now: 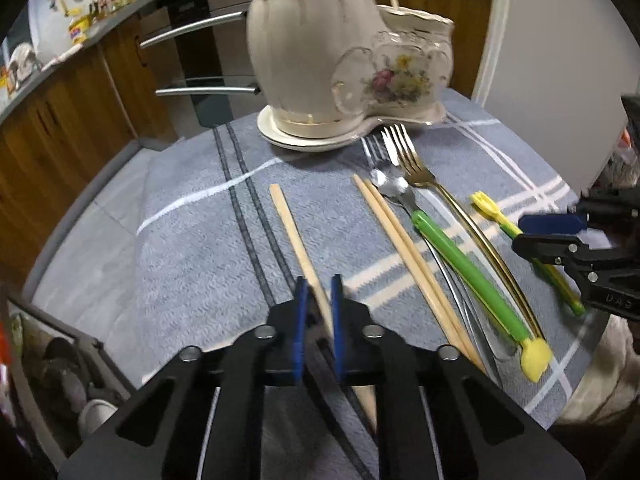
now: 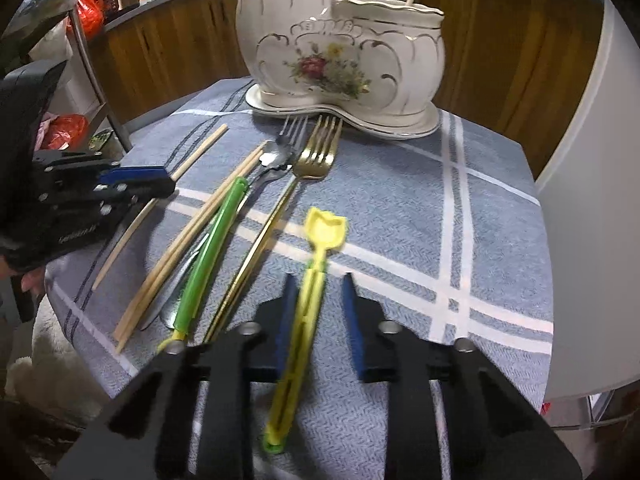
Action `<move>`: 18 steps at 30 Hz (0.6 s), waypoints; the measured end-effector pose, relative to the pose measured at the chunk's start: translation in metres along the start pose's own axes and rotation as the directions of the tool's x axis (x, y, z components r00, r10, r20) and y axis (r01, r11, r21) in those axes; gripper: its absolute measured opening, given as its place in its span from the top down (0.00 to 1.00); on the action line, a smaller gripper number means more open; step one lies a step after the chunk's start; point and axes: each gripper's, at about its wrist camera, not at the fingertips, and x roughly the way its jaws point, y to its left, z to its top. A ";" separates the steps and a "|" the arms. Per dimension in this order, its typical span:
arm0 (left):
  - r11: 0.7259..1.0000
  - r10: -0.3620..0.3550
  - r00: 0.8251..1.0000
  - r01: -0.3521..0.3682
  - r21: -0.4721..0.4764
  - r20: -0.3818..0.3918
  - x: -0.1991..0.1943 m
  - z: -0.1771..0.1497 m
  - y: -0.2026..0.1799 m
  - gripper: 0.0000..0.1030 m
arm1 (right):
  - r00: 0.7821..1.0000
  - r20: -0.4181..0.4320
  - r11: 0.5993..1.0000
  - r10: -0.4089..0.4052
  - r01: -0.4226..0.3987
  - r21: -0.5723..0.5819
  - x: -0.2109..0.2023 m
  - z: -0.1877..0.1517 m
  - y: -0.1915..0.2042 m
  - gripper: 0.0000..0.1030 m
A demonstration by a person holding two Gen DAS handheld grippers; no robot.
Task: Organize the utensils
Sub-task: 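Grasp a wooden chopstick with the left tool while the right tool grasps the yellow spoon, then drop the chopstick into the tall cup with left tool while right tool drops yellow spoon into small cup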
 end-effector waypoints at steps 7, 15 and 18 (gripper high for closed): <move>0.999 -0.030 0.999 0.031 -0.029 0.017 0.000 0.001 0.012 0.94 | 0.998 0.055 1.000 0.021 -0.022 0.016 -0.009 0.001 -0.005 0.91; 0.994 -0.086 0.985 0.095 -0.056 0.151 -0.045 0.007 0.030 0.94 | 0.964 0.266 0.997 0.021 -0.041 0.073 -0.050 0.021 -0.029 0.90; 0.991 -0.099 0.959 0.120 -0.065 0.266 -0.073 0.024 0.039 0.94 | 0.927 0.375 0.994 0.013 -0.051 0.094 -0.069 0.042 -0.040 0.90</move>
